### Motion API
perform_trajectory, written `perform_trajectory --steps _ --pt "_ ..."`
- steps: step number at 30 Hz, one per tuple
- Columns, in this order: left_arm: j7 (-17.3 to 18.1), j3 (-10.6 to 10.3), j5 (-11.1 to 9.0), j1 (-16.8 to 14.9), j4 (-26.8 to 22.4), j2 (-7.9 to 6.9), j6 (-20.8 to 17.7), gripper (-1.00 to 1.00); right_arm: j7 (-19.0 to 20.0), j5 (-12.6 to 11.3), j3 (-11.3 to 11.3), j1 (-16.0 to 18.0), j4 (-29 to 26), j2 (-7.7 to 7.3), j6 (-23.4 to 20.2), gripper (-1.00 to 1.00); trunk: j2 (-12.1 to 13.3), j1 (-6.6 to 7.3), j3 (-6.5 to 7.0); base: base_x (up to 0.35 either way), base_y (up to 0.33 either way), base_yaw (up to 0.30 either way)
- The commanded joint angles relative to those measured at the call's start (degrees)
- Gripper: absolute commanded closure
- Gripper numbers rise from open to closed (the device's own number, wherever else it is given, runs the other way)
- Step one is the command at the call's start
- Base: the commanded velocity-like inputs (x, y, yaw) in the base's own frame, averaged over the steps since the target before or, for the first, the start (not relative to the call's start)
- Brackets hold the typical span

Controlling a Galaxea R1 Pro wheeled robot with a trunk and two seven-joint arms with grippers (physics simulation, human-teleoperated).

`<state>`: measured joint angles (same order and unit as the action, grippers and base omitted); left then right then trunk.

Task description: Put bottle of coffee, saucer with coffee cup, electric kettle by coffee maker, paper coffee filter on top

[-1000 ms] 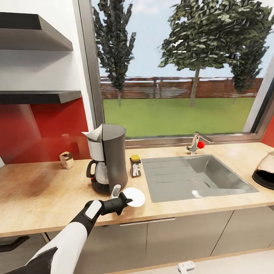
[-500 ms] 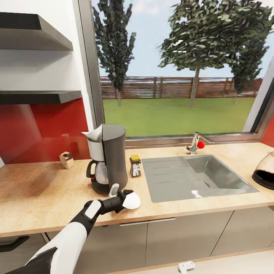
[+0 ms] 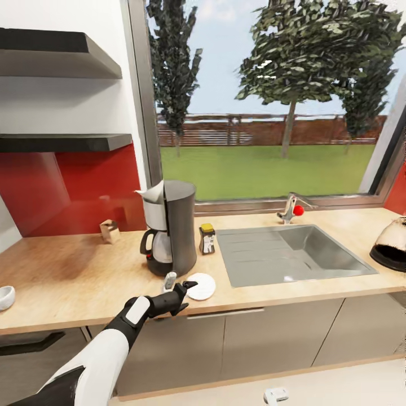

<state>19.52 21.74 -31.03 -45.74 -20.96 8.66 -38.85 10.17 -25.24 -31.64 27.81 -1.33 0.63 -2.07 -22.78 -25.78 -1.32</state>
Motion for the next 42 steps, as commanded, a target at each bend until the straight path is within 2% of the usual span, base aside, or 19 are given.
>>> perform_trajectory --steps 1,7,10,11,12,14,18,19,21,23,25,28,29,31,32,35,37,40,42 --pt "0.03 0.41 0.01 -0.05 -0.04 0.04 -0.43 -1.0 0.12 -0.6 -0.44 0.06 -0.03 -0.01 -0.22 -1.0 -0.14 -0.01 -0.14 -0.295 0.148 0.0" --pt "1.27 0.2 0.11 -0.05 -0.09 0.1 -0.85 -1.0 0.13 -0.6 -0.44 0.06 -0.04 -0.01 -0.22 -1.0 -0.14 -0.01 -0.14 -0.251 0.124 0.0" --pt "4.89 -0.29 0.5 0.51 -0.19 0.08 -1.02 -1.0 0.12 -0.6 -0.47 0.06 -0.05 -0.01 -0.22 -1.0 -0.14 -0.01 -0.14 -0.061 0.03 0.0" --pt "7.8 -1.0 0.87 1.39 -0.42 0.06 -1.03 -1.0 0.13 -0.6 -0.45 0.06 -0.03 -0.01 -0.22 -1.0 -0.14 -0.01 -0.14 -0.019 0.009 0.0" --pt "15.19 -6.9 2.4 4.17 -0.84 -0.42 -1.04 -1.0 0.12 -0.6 -0.47 0.06 -0.02 -0.01 -0.22 -1.0 -0.14 -0.01 -0.14 -0.004 0.002 0.0" --pt "20.64 -11.68 3.03 6.84 -1.06 -1.77 -0.68 -1.0 0.12 -0.6 -0.49 0.06 -0.02 -0.01 -0.22 -1.0 -0.14 -0.01 -0.14 -0.002 0.001 0.0" --pt "27.67 -17.42 3.56 10.7 -1.27 -4.38 0.05 -1.0 0.14 -0.6 -0.52 0.06 -0.01 0.02 -0.22 -1.0 -0.14 -0.01 -0.14 0.0 0.0 0.0" --pt "29.32 -19.59 4.03 11.99 -1.47 -5.22 0.85 -1.0 0.14 -0.6 -0.52 0.02 0.0 0.03 -0.22 -1.0 -0.14 -0.01 -0.14 0.0 0.0 0.0" --pt "30.53 -22.55 5.01 13.87 -1.61 -6.18 2.91 -1.0 0.12 -0.6 -0.53 -0.06 0.01 0.03 -0.22 -1.0 -0.14 -0.01 -0.14 0.0 0.0 0.0" --pt "31.02 -24.83 6.24 15.84 -1.42 -6.95 5.32 -1.0 0.13 -0.6 -0.53 -0.1 0.01 0.06 -0.22 -1.0 -0.14 -0.01 -0.14 0.0 0.0 0.0" --pt "31.24 -26.01 7.83 18.13 -1.2 -7.7 7.15 -1.0 0.13 -0.6 -0.53 -0.11 0.0 0.04 -0.22 -1.0 -0.14 -0.01 -0.14 0.0 0.0 0.0" --pt "31.19 -26.65 12.07 22.52 -1.16 -10.09 9.64 -1.0 0.18 -0.6 -0.53 -0.13 -0.03 0.02 -0.22 -1.0 -0.14 -0.01 -0.14 0.0 0.0 0.0" --pt "31.13 -26.68 13.37 23.56 -0.97 -10.99 11.57 -1.0 0.18 -0.6 -0.53 -0.16 -0.03 0.02 -0.22 -1.0 -0.14 -0.01 -0.14 0.0 0.0 0.0" --pt "30.64 -26.73 15.89 26.14 -0.29 -12.87 19.26 -1.0 0.19 -0.6 -0.49 -0.19 -0.04 0.0 -0.16 -1.0 -0.14 -0.01 -0.14 0.0 0.0 0.0" --pt "29.53 -26.66 16.88 27.79 0.55 -13.67 23.6 -1.0 0.2 -0.6 -0.46 -0.2 -0.06 -0.01 -0.14 -1.0 -0.14 -0.01 -0.14 0.0 0.0 0.0" --pt "25.48 -26.66 17.79 29.99 2.52 -15.37 28.72 -1.0 0.2 -0.63 -0.44 -0.21 -0.07 -0.01 0.19 -1.0 -0.14 -0.01 -0.14 0.0 0.0 0.0" --pt "22.28 -26.71 17.98 30.82 3.9 -16.53 30.18 -1.0 0.2 -0.61 -0.44 -0.21 -0.07 -0.01 0.75 -1.0 -0.14 -0.01 -0.14 0.0 0.0 0.0" --pt "18.89 -26.79 18.25 31.28 5.51 -17.2 30.94 -1.0 0.2 -0.65 -0.44 -0.21 -0.06 -0.06 1.27 -1.0 -0.14 -0.01 -0.14 0.0 0.0 0.0" --pt "13.47 -27.05 21.11 31.46 8.32 -17.26 31.28 -1.0 0.22 -0.71 -0.44 -0.21 -0.07 -0.37 1.47 -1.0 -0.14 -0.01 -0.14 0.0 0.0 0.0"
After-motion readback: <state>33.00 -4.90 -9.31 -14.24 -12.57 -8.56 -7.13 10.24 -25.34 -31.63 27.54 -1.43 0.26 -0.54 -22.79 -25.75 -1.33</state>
